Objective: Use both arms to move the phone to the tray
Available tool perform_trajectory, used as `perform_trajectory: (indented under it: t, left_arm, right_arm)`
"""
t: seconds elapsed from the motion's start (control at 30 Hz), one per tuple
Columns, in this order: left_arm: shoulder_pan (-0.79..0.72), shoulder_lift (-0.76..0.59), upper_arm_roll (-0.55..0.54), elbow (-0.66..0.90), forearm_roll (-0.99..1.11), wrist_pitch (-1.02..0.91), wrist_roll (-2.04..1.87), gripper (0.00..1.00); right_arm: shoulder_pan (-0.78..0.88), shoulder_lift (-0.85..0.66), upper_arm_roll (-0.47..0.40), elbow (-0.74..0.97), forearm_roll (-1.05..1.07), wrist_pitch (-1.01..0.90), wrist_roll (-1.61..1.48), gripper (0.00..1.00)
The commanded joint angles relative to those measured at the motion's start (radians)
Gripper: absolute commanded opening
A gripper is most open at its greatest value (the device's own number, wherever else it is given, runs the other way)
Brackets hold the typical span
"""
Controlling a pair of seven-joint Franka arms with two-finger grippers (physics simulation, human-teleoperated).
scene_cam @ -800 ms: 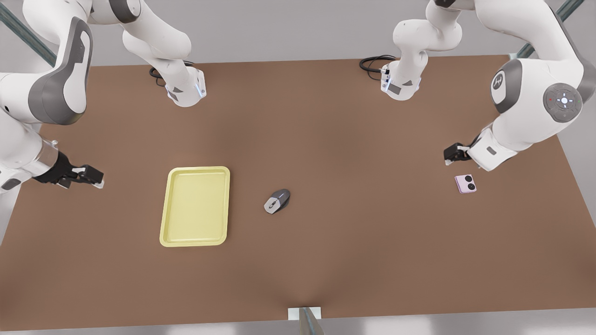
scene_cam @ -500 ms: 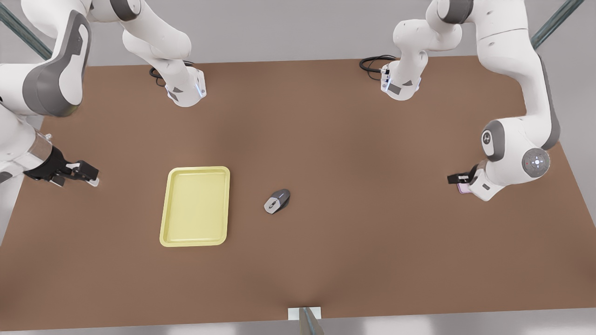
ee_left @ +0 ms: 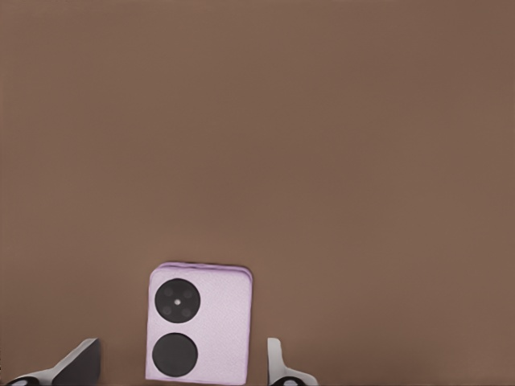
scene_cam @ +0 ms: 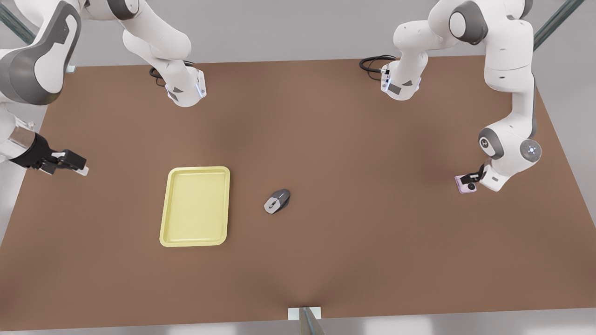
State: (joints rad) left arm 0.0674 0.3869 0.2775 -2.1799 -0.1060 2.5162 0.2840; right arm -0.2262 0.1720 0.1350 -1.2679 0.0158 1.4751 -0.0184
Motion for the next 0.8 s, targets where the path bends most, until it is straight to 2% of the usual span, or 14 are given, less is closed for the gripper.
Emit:
perform_trajectory:
  t: [0.0, 0.03, 0.33, 0.43, 0.47, 0.53, 0.57, 0.6, 0.63, 0.73, 0.77]
  left_arm:
    - [0.002, 0.000, 0.000, -0.015, -0.003, 0.093, 0.359, 1.00]
    - [0.003, 0.000, 0.002, -0.027, -0.003, 0.105, 0.359, 1.00]
    - [0.015, 0.046, 0.000, -0.029, -0.136, 0.108, 0.354, 1.00]
    - [0.015, 0.064, 0.000, -0.029, -0.159, 0.113, 0.356, 1.00]
    - [0.015, 0.076, 0.000, -0.029, -0.159, 0.122, 0.356, 1.00]
    - [0.014, 0.082, 0.000, -0.035, -0.159, 0.124, 0.356, 1.00]
    - [0.015, 0.089, -0.001, -0.035, -0.159, 0.131, 0.356, 1.00]
    - [0.014, 0.093, -0.001, -0.035, -0.159, 0.133, 0.356, 1.00]
    - [0.014, 0.104, -0.001, -0.035, -0.159, 0.144, 0.356, 1.00]
    - [0.014, 0.113, -0.004, -0.035, -0.159, 0.145, 0.356, 1.00]
    - [0.014, 0.113, -0.004, -0.035, -0.159, 0.144, 0.356, 0.95]
  right_arm:
    - [0.013, -0.017, 0.069, 0.001, -0.016, -0.029, -0.003, 1.00]
    - [0.011, -0.020, 0.110, 0.001, -0.054, -0.107, -0.005, 1.00]
    - [0.010, -0.032, 0.104, 0.009, -0.045, -0.134, 0.003, 1.00]
    - [-0.007, -0.023, 0.048, 0.010, -0.046, -0.154, -0.014, 1.00]
    - [0.001, -0.023, 0.052, 0.018, -0.040, -0.275, -0.009, 1.00]
    - [0.011, -0.022, 0.064, 0.044, -0.039, -0.271, -0.017, 1.00]
    - [0.073, -0.023, 0.051, 0.039, -0.050, -0.268, -0.018, 1.00]
    - [0.180, -0.028, -0.050, 0.039, -0.050, -0.233, -0.017, 1.00]
    - [0.200, -0.023, -0.087, 0.035, -0.047, -0.181, -0.018, 1.00]
    - [0.202, -0.022, -0.091, 0.035, -0.053, -0.142, -0.020, 1.00]
    - [0.199, -0.020, -0.091, 0.041, -0.053, -0.131, -0.021, 1.00]
